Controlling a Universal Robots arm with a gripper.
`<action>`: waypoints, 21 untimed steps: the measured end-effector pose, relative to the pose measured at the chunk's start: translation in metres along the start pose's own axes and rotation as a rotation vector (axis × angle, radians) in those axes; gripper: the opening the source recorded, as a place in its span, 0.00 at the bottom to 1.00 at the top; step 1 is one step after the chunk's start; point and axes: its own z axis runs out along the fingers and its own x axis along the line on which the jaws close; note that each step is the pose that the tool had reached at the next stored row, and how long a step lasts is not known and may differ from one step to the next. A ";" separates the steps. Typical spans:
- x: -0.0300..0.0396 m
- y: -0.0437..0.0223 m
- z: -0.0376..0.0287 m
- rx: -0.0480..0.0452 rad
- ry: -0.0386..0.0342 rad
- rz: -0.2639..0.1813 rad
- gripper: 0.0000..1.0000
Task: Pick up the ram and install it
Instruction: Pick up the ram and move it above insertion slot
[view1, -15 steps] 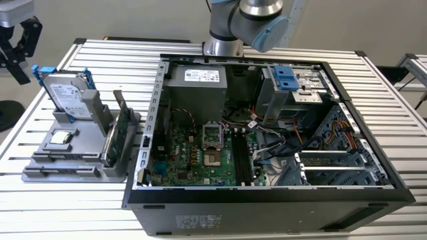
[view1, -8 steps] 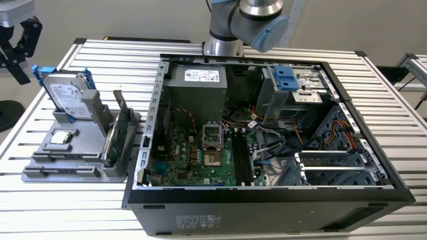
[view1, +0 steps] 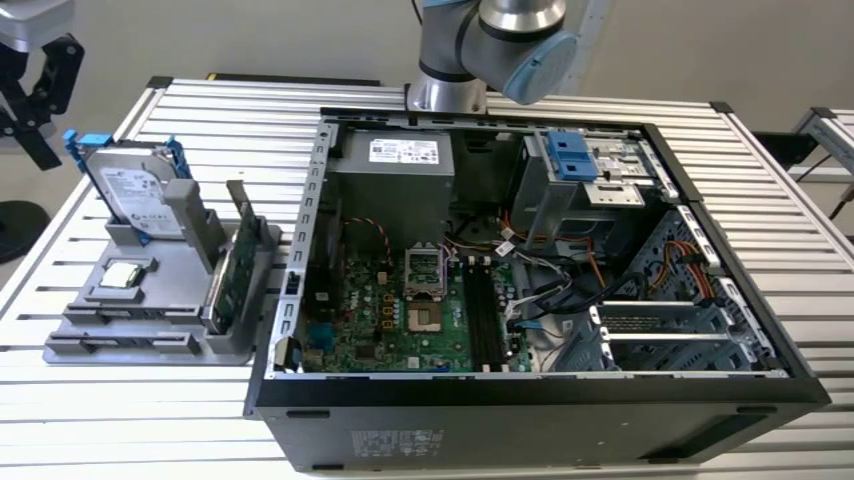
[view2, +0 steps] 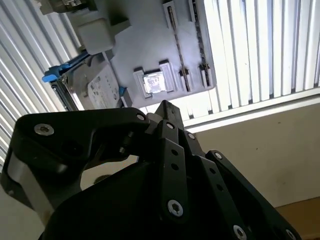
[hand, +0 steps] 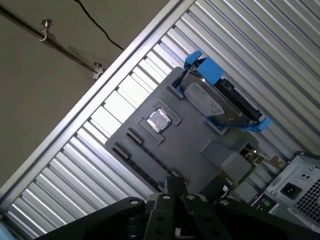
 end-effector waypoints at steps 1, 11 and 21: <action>0.0000 0.0000 0.0001 -0.0001 0.0002 -0.010 0.00; 0.0000 -0.0001 0.0019 -0.0008 0.0030 -0.105 0.00; 0.0001 -0.0001 0.0040 -0.0022 0.0059 -0.191 0.00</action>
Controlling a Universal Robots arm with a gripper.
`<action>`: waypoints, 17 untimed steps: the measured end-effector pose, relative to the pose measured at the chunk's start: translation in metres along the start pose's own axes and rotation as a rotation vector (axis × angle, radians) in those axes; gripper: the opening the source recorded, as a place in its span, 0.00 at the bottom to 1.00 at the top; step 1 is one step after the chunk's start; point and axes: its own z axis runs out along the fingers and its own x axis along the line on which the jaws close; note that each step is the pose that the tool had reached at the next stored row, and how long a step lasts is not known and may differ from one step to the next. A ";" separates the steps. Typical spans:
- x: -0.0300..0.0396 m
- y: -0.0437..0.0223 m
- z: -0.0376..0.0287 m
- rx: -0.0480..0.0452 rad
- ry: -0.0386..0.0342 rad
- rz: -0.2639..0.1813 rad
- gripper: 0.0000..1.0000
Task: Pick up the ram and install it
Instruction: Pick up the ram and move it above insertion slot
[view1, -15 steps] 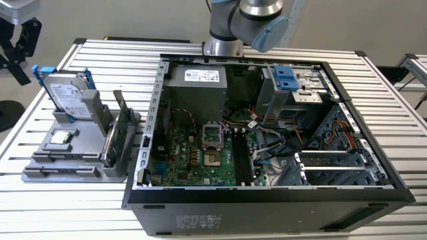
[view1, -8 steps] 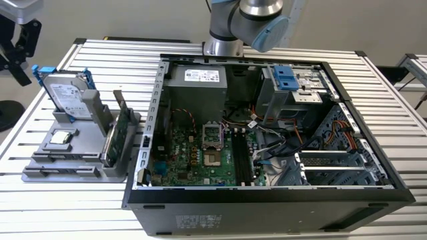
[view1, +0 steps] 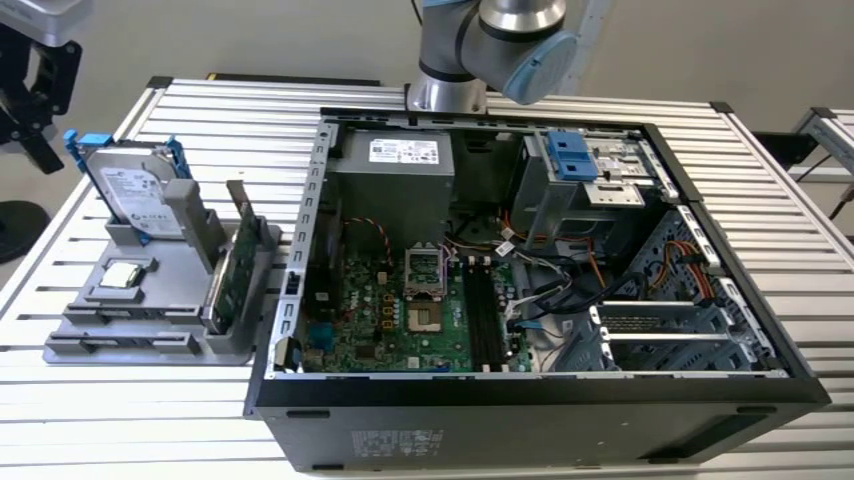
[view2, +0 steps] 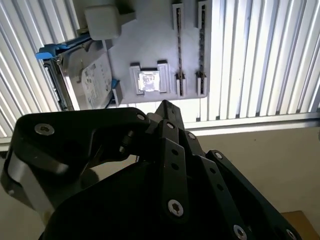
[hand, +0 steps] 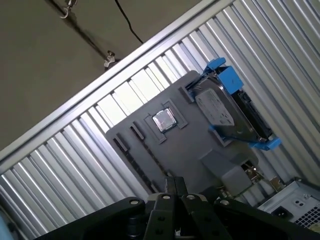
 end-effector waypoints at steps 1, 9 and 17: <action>0.0000 0.0000 0.0001 -0.0001 0.0003 -0.009 0.00; 0.0000 0.0000 0.0007 -0.0011 0.0021 -0.066 0.00; 0.0000 0.0000 0.0007 -0.0018 0.0034 -0.104 0.00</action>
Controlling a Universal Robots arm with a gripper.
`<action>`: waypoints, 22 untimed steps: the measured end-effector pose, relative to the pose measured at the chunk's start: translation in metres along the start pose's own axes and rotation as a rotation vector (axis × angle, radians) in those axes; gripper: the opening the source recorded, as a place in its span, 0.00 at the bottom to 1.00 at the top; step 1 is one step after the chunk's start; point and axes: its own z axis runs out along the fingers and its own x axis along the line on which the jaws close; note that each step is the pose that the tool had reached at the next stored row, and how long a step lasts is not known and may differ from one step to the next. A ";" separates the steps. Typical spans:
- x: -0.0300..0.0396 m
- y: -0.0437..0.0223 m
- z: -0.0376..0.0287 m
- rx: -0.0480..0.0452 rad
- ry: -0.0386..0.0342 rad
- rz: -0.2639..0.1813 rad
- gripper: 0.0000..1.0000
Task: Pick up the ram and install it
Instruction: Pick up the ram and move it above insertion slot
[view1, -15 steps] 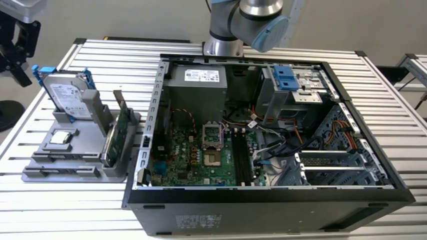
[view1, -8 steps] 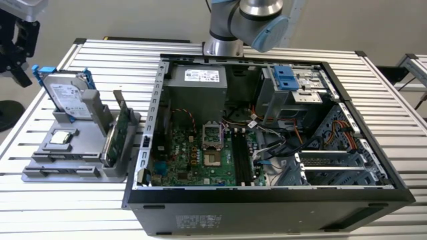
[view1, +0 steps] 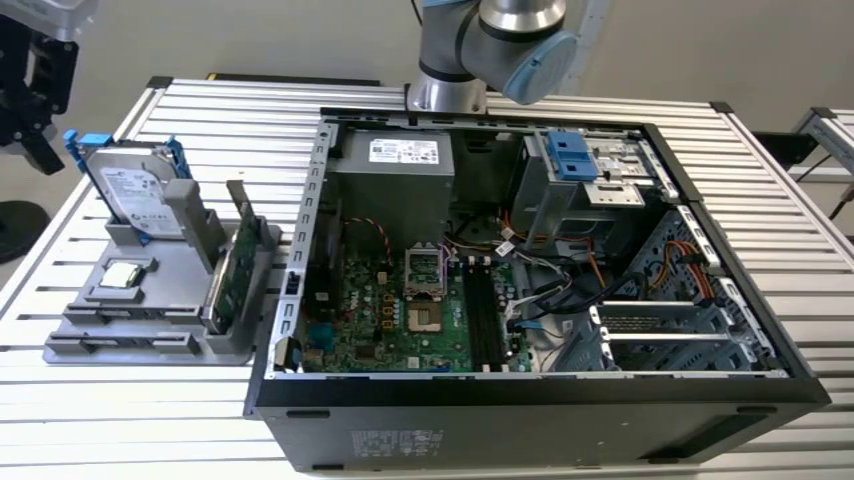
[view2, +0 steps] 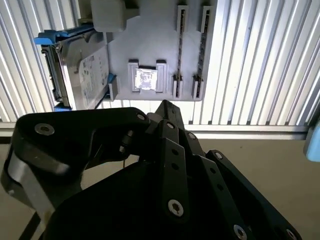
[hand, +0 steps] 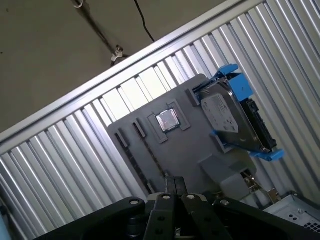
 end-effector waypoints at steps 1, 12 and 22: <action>0.0000 0.0000 0.0000 -0.0001 0.0001 -0.005 0.00; 0.0000 0.0000 0.0004 -0.0015 0.0029 -0.090 0.00; 0.0000 0.0000 0.0009 -0.0033 0.0064 -0.199 0.00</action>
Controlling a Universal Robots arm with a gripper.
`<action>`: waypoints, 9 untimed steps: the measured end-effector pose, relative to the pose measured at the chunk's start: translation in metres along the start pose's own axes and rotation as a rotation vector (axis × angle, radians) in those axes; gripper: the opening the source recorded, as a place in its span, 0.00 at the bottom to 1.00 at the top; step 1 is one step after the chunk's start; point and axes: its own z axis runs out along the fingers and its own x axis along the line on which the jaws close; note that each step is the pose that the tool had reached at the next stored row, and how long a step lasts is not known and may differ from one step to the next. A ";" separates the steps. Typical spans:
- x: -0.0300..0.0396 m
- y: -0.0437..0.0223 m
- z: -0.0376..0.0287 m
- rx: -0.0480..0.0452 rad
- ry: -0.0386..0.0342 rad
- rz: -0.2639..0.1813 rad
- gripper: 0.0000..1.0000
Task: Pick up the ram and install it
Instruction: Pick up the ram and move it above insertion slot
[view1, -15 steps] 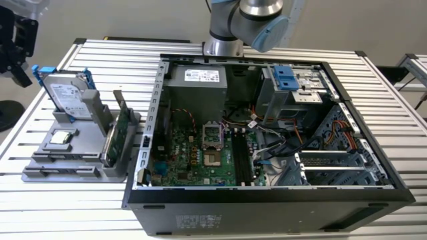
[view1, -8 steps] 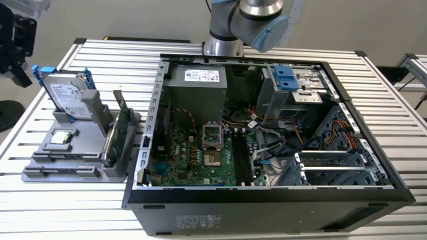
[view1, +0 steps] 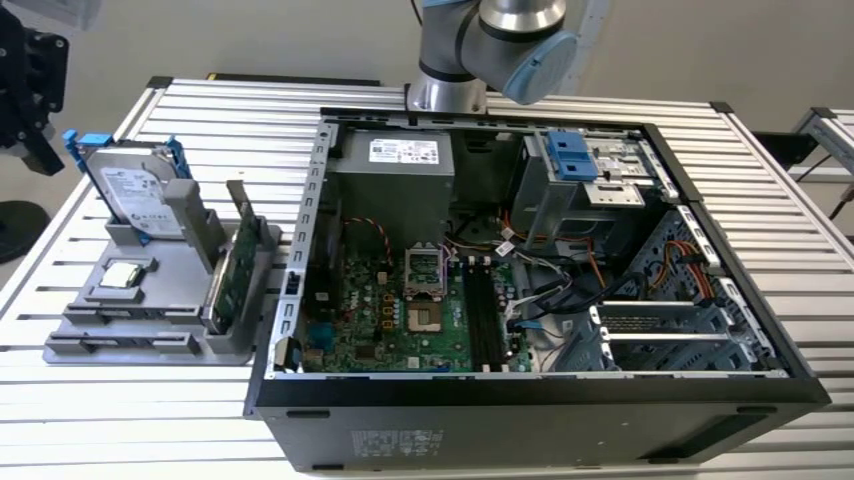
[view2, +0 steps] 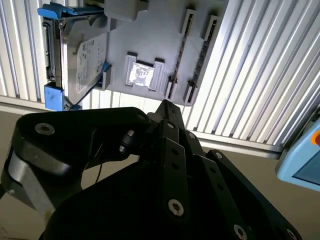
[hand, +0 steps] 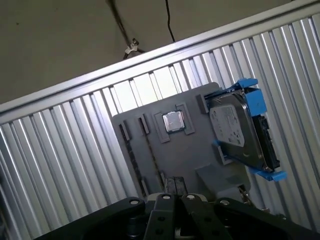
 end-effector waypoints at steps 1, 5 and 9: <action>0.0000 0.0000 0.0000 0.0000 0.0001 -0.001 0.00; -0.0001 -0.0001 0.0006 0.0001 0.0000 -0.002 0.00; 0.0001 -0.0002 0.0040 0.0003 0.0007 -0.003 0.00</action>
